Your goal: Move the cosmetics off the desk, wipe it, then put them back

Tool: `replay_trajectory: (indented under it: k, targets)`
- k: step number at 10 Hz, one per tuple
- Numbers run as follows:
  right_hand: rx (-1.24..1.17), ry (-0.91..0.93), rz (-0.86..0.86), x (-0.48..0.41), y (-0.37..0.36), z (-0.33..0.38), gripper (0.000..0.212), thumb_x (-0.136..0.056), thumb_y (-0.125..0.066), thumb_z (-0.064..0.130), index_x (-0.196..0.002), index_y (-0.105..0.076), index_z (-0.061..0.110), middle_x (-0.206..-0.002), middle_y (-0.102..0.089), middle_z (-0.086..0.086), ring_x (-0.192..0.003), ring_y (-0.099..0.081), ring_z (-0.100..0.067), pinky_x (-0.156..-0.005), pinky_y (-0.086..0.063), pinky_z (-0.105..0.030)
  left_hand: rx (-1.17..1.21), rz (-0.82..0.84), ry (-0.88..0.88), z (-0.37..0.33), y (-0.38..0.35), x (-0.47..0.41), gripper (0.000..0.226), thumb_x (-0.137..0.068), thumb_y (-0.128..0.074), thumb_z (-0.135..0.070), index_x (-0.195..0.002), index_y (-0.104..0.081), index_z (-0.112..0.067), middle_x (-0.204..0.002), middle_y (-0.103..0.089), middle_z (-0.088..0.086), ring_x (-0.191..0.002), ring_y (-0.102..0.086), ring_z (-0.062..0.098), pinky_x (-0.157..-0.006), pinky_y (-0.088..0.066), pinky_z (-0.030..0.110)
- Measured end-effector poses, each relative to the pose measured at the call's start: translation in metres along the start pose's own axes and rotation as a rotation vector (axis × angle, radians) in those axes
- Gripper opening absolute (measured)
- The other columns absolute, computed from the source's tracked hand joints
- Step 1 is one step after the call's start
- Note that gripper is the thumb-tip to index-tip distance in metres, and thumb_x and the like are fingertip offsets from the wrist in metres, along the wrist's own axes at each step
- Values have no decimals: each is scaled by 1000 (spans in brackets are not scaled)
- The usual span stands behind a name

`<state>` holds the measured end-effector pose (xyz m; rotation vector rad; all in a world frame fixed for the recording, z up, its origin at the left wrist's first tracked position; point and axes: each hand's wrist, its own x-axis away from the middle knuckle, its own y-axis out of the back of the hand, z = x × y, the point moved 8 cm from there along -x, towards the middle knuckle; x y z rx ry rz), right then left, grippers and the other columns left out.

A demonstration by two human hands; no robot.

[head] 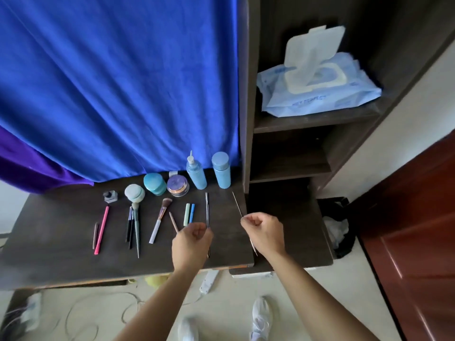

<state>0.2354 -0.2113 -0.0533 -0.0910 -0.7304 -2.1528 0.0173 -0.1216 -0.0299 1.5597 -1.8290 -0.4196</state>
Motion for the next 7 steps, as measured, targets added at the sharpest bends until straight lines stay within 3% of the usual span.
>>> replay_trajectory:
  k: [1,2,3,4,5,6,7]
  targets:
    - [71,-91,62,-18,-29,-24,7,-82,-71,34,-76,-74,32,-64,-66,25,-70,-63,5,-57,-40,-5,-155,95,21,20,-26,-28,14,-80,-65,-30,-73,-70,-20,-62,-67,-7,-70,-65,18,-65,-51,29]
    - [129,-161,94,-25,-56,-45,12,-85,-70,34,-87,-78,26,-75,-69,18,-73,-63,-2,-58,-40,-8,-280,169,27,38,-45,-48,16,-83,-62,-33,-79,-71,-21,-71,-70,-3,-77,-65,25,-66,-49,29]
    - [175,-228,113,-26,-81,-59,15,-87,-69,35,-92,-79,25,-80,-72,14,-78,-66,-7,-56,-42,-8,-330,198,60,56,-57,-63,16,-84,-61,-32,-91,-73,-27,-89,-74,0,-91,-66,28,-74,-50,30]
    - [246,-259,90,-27,-94,-62,18,-87,-68,38,-94,-79,25,-89,-76,10,-85,-70,-12,-67,-51,-21,-375,207,71,68,-62,-72,18,-85,-61,-35,-97,-73,-30,-95,-74,-1,-95,-66,28,-78,-53,31]
    - [303,-302,72,-25,-94,-62,20,-87,-68,42,-96,-78,27,-92,-76,10,-90,-71,-15,-71,-53,-25,-408,240,46,70,-61,-74,20,-86,-62,-40,-101,-72,-30,-97,-74,-2,-96,-66,26,-76,-50,30]
    - [313,-301,121,-24,-89,-50,31,-88,-69,48,-109,-74,26,-103,-75,10,-99,-69,-14,-77,-52,-25,-388,227,-41,61,-45,-78,27,-88,-61,-45,-109,-68,-29,-100,-70,-9,-98,-65,21,-71,-43,27]
    - [227,-210,106,-28,-69,-6,33,-90,-68,45,-116,-72,24,-99,-72,10,-101,-67,-11,-88,-51,-26,-442,141,-285,34,-12,-81,38,-92,-58,-45,-121,-65,-23,-119,-64,-1,-117,-57,26,-84,-48,35]
